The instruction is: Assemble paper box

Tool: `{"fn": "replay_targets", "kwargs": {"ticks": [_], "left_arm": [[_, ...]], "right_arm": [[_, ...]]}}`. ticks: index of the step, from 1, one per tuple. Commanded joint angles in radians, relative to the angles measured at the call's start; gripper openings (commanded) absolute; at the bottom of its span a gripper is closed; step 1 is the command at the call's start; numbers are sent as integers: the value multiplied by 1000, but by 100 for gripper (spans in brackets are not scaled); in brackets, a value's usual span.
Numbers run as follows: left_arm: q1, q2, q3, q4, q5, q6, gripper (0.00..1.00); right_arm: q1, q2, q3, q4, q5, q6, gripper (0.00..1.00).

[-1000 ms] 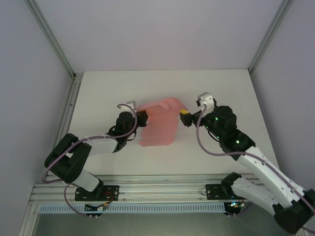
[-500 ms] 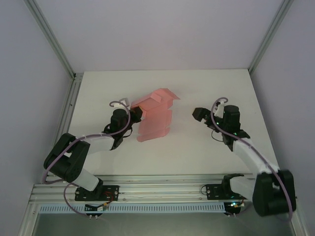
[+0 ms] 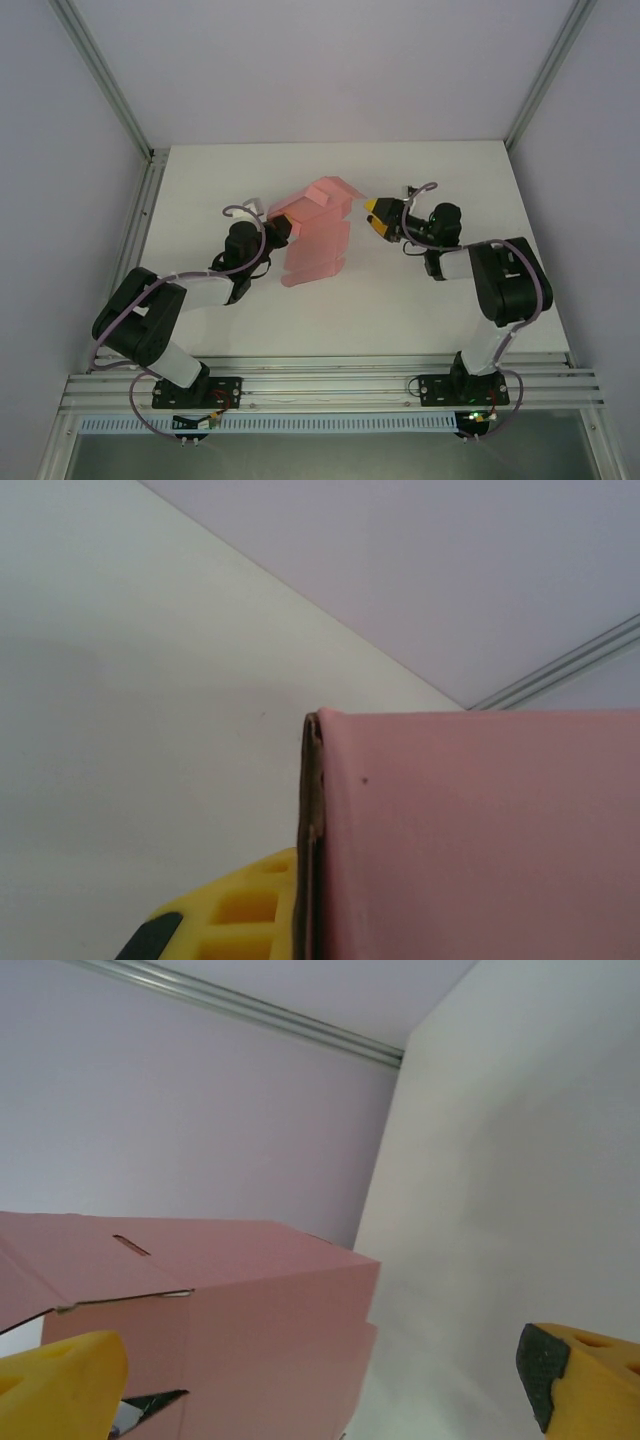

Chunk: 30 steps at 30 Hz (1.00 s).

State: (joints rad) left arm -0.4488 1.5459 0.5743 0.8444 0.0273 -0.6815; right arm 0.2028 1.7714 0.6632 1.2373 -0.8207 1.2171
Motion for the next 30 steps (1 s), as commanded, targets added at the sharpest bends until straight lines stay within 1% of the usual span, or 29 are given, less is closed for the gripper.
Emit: {"fn": "replay_targets", "kwargs": {"ticks": [1,13,16,22,24,26,28,30], "left_arm": [[4,6,10,50,11,-18,0],[4,29,26,64,16,-39,0],[4,30,30,70,29,-33,0],[4,37,32,93,54,-30,0],[4,36,31,101,58,-30,0],[4,36,32,112,67,-30,0],[4,36,32,125,80,-28,0],[3,33,32,137,93,-19,0]], "right_arm": [[12,9,28,171,-35,45,100],[59,36,53,168,-44,29,100],[77,43,74,138,-62,19,98],[105,31,103,28,-58,-55,97],[119,20,111,-42,-45,-96,96],[134,6,123,-149,-25,-160,94],[151,-18,138,-296,10,-254,89],[170,-49,161,-476,70,-357,87]]}}
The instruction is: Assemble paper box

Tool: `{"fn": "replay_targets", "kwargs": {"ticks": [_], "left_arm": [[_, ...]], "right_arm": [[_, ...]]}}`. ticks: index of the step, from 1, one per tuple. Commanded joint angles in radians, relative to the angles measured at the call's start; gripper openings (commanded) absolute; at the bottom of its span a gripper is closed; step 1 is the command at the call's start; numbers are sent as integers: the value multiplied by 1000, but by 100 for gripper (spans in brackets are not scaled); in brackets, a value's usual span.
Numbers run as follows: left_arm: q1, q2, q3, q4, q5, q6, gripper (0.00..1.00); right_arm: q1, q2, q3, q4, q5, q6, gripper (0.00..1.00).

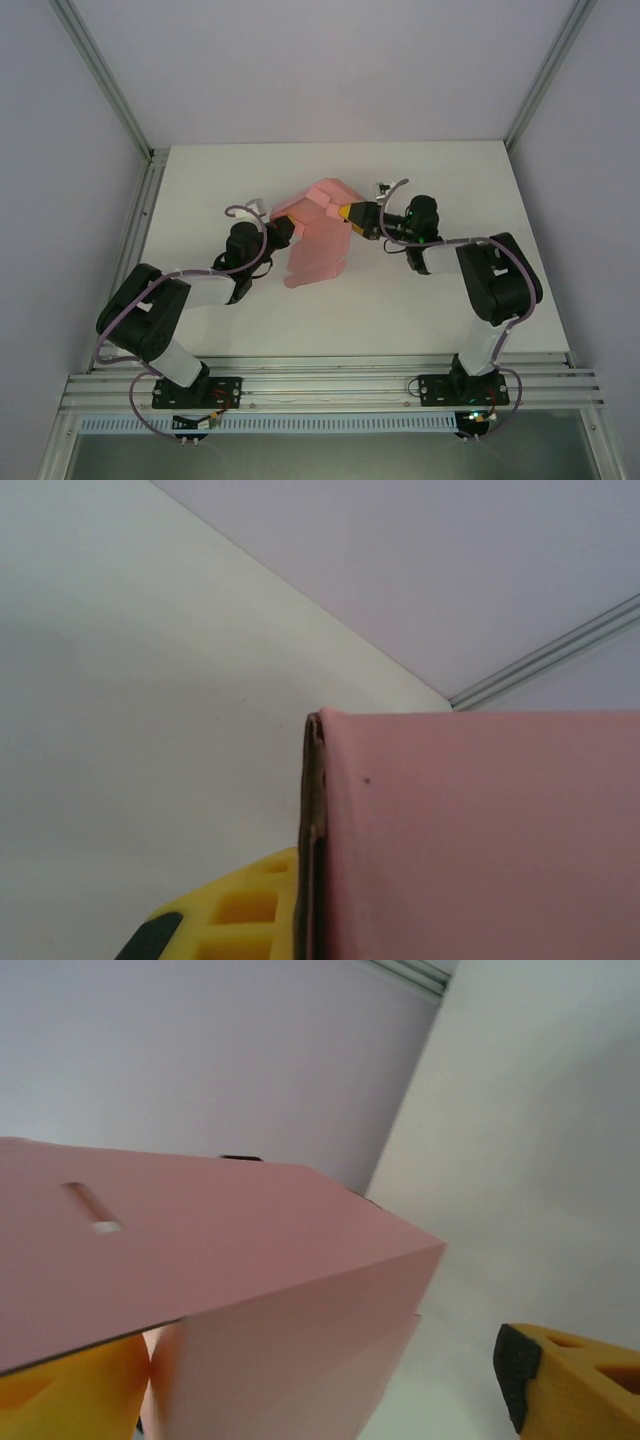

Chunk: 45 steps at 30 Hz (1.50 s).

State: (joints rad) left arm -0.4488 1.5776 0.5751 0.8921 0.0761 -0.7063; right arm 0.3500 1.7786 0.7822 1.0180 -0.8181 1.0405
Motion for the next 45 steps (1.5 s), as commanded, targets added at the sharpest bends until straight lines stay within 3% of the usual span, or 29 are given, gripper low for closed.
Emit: {"fn": "replay_targets", "kwargs": {"ticks": [1,5,8,19,24,36,40,45], "left_arm": [[2,1,33,91,48,10,0],[-1,-2,28,107,52,28,0],[-1,-5,21,117,45,31,0],[0,-57,2,36,6,86,0],[0,-82,-32,20,9,122,0],[1,-129,-63,-39,50,199,0],[1,-140,-68,-54,91,215,0],[1,-157,-77,-67,124,233,0]], "right_arm": [[32,-72,55,-339,94,-233,87],[72,-122,120,-649,232,-388,84],[86,-147,142,-778,319,-452,84],[86,-261,110,-868,363,-498,87],[87,-369,149,-1046,365,-565,91],[80,-784,114,-1363,620,-743,100],[24,-828,184,-1485,753,-799,100],[-78,-740,321,-1613,686,-872,99]]}}
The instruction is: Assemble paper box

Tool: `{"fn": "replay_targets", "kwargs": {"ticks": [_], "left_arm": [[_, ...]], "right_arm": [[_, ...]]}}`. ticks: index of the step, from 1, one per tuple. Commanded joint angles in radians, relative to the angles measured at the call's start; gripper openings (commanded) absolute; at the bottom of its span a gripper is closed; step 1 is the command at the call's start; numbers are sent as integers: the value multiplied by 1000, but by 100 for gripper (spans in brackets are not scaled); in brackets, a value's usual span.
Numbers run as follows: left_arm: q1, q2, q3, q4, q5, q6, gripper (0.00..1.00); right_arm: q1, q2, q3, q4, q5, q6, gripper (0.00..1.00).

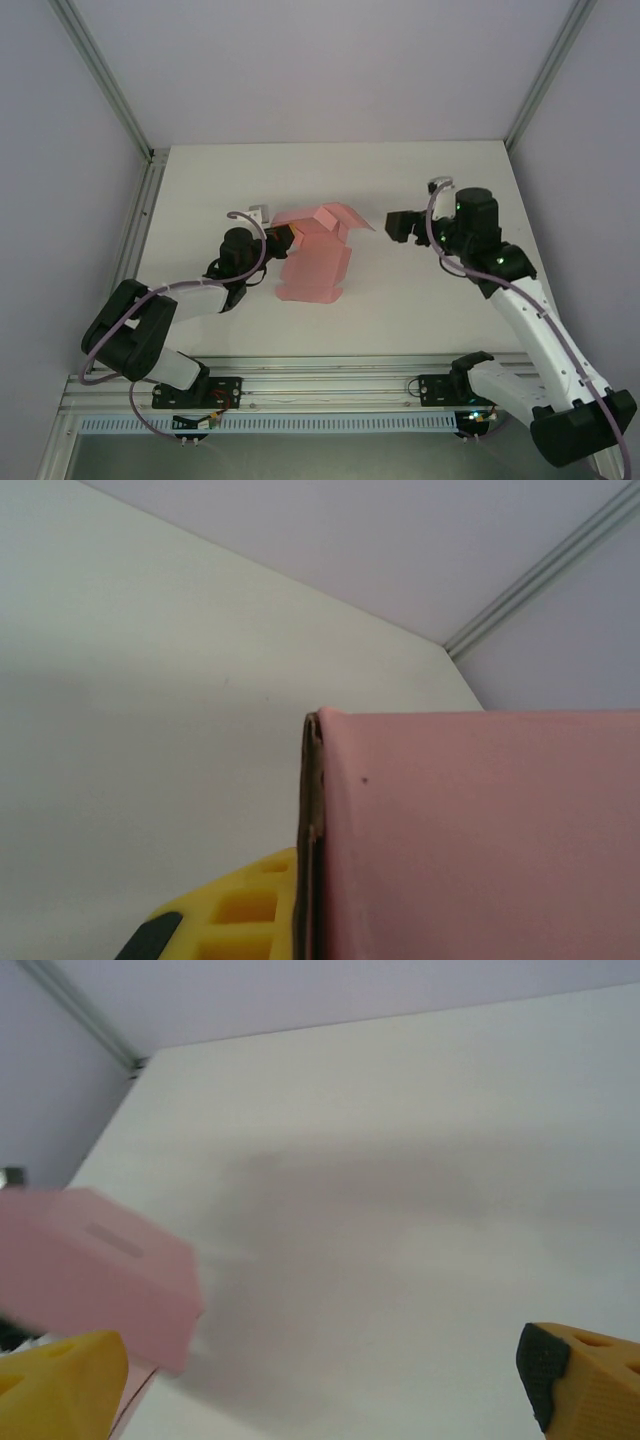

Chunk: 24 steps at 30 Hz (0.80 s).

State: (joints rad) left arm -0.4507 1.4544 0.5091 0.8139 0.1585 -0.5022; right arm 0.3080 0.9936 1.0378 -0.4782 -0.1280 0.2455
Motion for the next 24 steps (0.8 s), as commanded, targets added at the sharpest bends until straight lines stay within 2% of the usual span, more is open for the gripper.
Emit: {"fn": "replay_targets", "kwargs": {"ticks": [1,3,7,13,15,19,24], "left_arm": [[3,-35,-13,13,46,32,0],[3,-32,-11,12,61,32,0],[3,-27,-7,14,78,30,0],[3,-22,-6,24,95,30,0],[3,-19,-2,21,89,23,0],[4,-10,6,17,65,14,0],[3,-8,32,-36,31,7,0]], "right_arm": [[-46,72,93,-136,-40,-101,98],[-50,131,135,-150,-98,-150,93],[-49,218,171,-123,-317,-275,84],[-48,333,220,-102,-463,-333,73],[-39,368,237,-115,-518,-350,72],[3,428,251,-158,-512,-440,72],[23,490,275,-183,-515,-449,71]]}}
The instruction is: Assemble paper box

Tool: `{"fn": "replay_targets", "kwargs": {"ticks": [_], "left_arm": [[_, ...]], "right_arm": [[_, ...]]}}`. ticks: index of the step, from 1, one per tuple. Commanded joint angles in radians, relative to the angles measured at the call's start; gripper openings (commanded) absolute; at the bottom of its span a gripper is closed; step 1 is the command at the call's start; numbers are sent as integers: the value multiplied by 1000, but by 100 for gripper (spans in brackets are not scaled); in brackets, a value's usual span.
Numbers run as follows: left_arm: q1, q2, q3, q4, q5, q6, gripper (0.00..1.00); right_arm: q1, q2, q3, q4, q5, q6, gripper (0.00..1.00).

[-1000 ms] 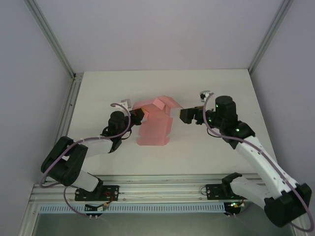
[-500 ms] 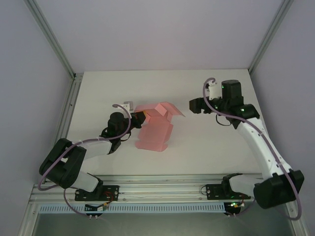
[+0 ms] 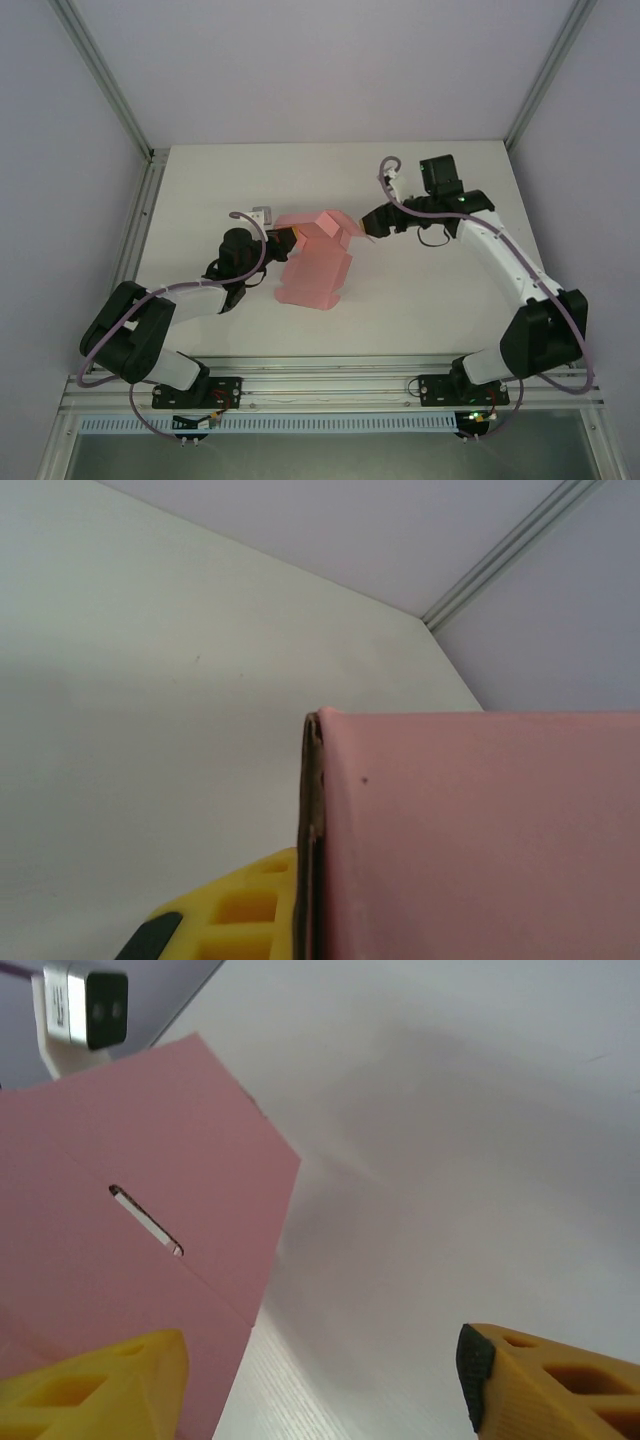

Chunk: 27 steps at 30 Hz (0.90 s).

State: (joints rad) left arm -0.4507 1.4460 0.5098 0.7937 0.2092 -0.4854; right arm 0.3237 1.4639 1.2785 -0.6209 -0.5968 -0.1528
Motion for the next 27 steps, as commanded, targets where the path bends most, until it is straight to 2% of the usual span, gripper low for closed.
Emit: {"fn": "replay_targets", "kwargs": {"ticks": [1,7,15,22,27], "left_arm": [[4,2,29,-14,-24,-12,0],[3,23,47,-35,-49,-35,0],[3,37,62,-57,-48,-37,0],[1,41,74,-95,-90,-45,0],[1,36,71,-74,-82,-55,0]], "right_arm": [[9,25,35,-40,-50,-54,71],[42,55,32,-17,-87,-47,71],[99,74,36,40,-59,16,71],[124,69,33,95,-43,136,72],[147,90,27,77,-9,133,71]]}}
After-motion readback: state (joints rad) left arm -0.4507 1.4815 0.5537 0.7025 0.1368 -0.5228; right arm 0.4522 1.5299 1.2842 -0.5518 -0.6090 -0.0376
